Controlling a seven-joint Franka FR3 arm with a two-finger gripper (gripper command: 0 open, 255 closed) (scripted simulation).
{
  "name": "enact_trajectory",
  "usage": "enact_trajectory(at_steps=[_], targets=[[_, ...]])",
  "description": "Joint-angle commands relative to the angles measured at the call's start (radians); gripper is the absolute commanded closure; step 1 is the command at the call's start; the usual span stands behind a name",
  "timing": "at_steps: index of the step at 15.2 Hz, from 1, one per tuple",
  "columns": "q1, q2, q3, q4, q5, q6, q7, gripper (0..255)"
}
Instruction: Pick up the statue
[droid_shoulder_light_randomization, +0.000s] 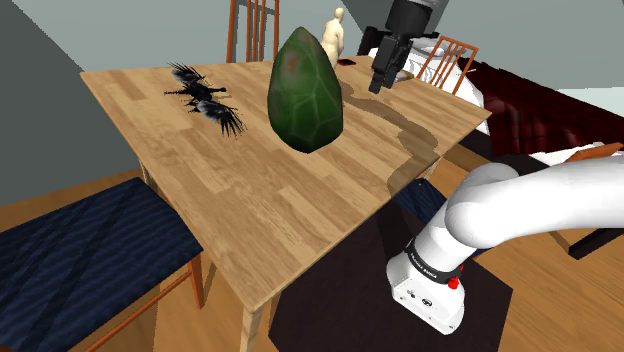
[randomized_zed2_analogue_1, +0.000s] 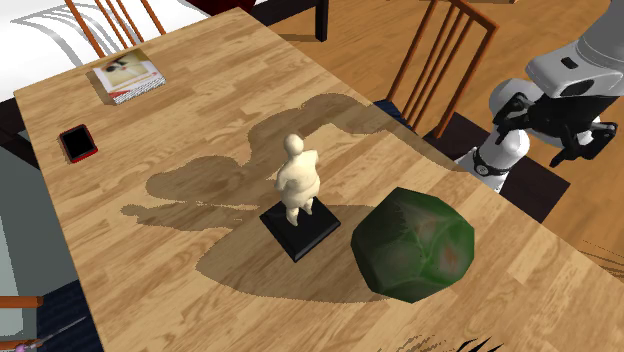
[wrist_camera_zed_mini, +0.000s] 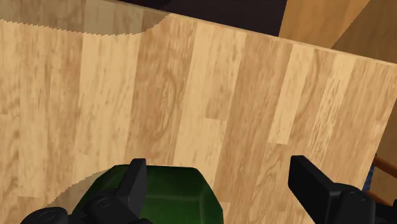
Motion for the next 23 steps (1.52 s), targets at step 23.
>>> enact_trajectory(at_steps=[23], targets=[[-0.058, 0.526, -0.288, 0.378, 0.061, 0.433, -0.316, 0]])
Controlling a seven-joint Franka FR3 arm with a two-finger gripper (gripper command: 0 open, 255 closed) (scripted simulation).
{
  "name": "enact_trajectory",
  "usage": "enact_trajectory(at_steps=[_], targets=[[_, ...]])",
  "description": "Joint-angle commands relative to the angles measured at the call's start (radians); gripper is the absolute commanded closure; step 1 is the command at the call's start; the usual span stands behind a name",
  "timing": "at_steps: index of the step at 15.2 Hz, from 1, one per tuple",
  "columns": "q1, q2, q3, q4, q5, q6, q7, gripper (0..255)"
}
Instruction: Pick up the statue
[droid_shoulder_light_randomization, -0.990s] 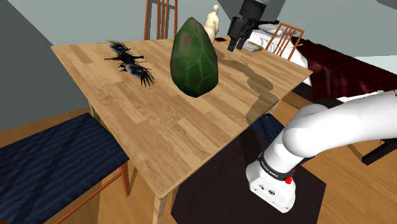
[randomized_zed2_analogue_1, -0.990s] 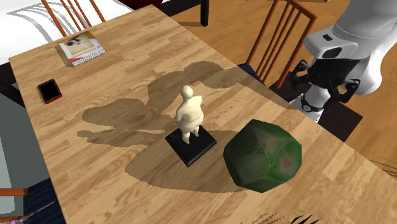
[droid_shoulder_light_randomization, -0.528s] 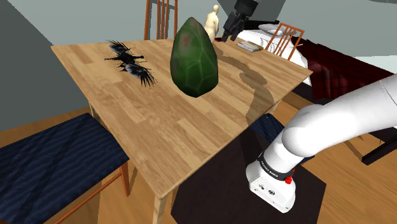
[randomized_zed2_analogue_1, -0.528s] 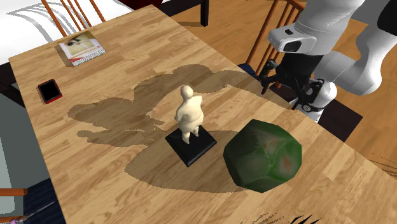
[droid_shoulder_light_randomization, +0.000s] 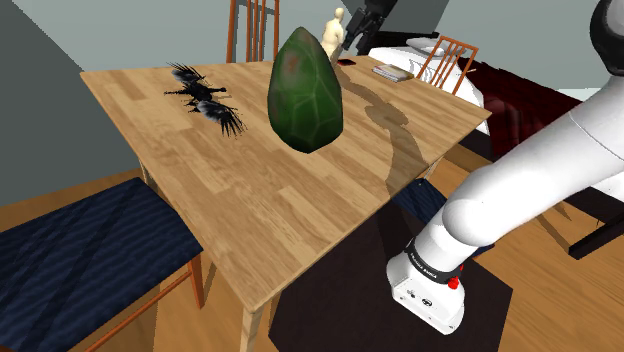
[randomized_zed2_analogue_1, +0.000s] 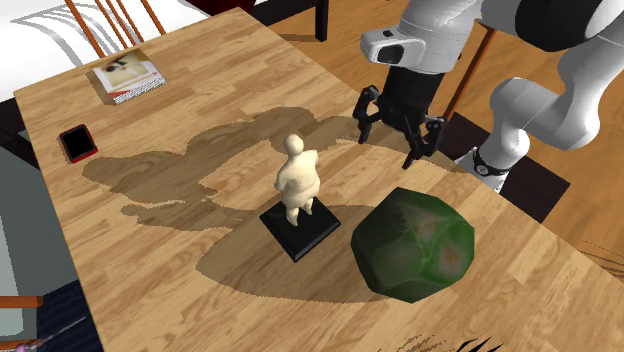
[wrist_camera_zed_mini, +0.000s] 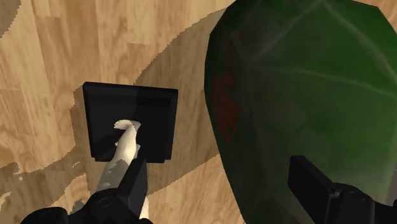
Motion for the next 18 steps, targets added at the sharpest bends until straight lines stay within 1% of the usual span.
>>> enact_trajectory(at_steps=[1, 5, 9, 16, 18], targets=[[-0.003, 0.061, -0.027, 0.06, 0.032, 0.023, -0.035, 0], [-0.016, 0.181, -0.074, 0.191, 0.111, 0.045, -0.105, 0], [-0.043, 0.303, -0.109, 0.335, 0.202, 0.045, -0.169, 0], [-0.04, 0.293, -0.104, 0.232, 0.21, 0.137, -0.194, 0], [-0.04, 0.292, -0.103, 0.224, 0.211, 0.145, -0.197, 0]])
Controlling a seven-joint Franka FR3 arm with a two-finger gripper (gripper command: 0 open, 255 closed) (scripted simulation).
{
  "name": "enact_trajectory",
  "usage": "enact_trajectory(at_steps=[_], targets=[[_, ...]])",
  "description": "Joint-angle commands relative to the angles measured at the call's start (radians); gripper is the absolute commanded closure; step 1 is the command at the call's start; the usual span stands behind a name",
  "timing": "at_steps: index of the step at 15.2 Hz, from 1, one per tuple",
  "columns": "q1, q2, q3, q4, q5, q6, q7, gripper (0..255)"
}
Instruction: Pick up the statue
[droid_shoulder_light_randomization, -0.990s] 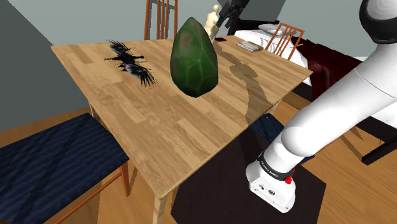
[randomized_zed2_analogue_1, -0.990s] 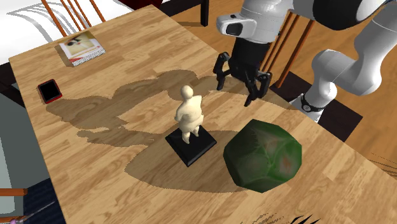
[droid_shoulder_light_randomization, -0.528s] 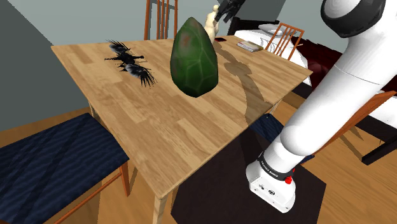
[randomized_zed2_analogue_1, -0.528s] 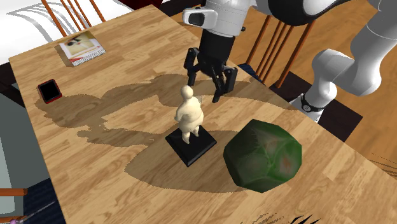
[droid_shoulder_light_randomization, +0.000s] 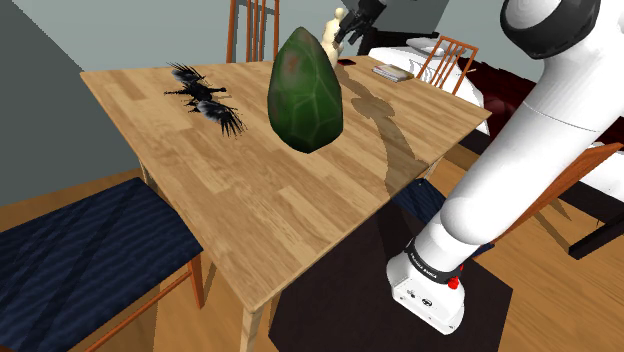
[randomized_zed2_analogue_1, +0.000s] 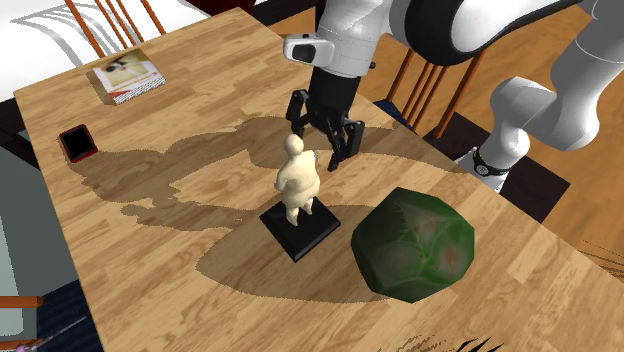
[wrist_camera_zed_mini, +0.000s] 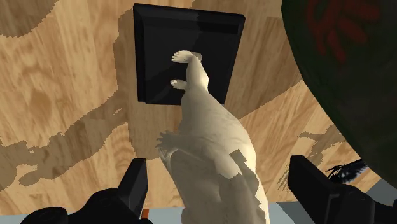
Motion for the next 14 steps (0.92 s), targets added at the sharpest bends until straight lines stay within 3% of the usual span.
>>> enact_trajectory(at_steps=[1, 10, 14], targets=[[0.0, -0.002, 0.0, -0.007, 0.0, 0.006, -0.002, 255], [0.001, -0.004, 0.001, -0.012, -0.001, 0.009, -0.001, 255], [-0.001, -0.001, -0.001, 0.045, -0.007, -0.043, 0.014, 255]])
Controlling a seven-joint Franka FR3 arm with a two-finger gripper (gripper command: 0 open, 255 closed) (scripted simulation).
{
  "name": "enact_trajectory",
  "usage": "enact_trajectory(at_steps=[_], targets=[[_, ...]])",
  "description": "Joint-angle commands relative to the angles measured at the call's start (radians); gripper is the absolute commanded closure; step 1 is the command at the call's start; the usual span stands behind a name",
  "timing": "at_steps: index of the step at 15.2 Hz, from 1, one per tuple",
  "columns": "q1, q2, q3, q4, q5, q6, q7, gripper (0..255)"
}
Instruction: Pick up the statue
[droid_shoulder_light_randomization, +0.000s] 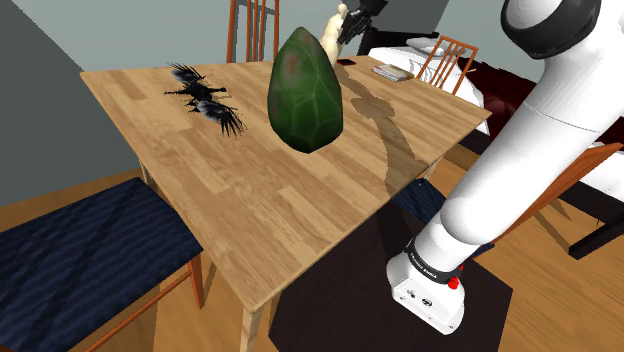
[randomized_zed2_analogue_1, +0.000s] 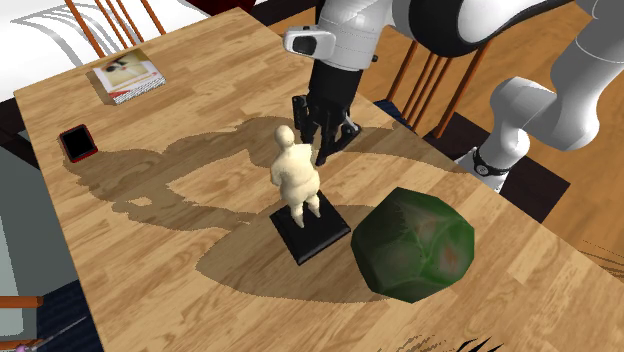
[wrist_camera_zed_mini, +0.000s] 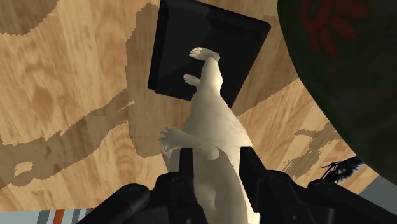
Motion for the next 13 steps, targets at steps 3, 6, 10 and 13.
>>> enact_trajectory(at_steps=[3, 6, 10, 13], targets=[[-0.003, 0.007, -0.002, 0.064, -0.004, -0.055, 0.015, 255], [-0.005, 0.014, -0.004, 0.113, -0.005, -0.097, 0.025, 255], [-0.01, 0.029, -0.007, 0.184, -0.004, -0.153, 0.037, 255], [-0.011, 0.034, -0.008, 0.206, -0.003, -0.17, 0.04, 255]])
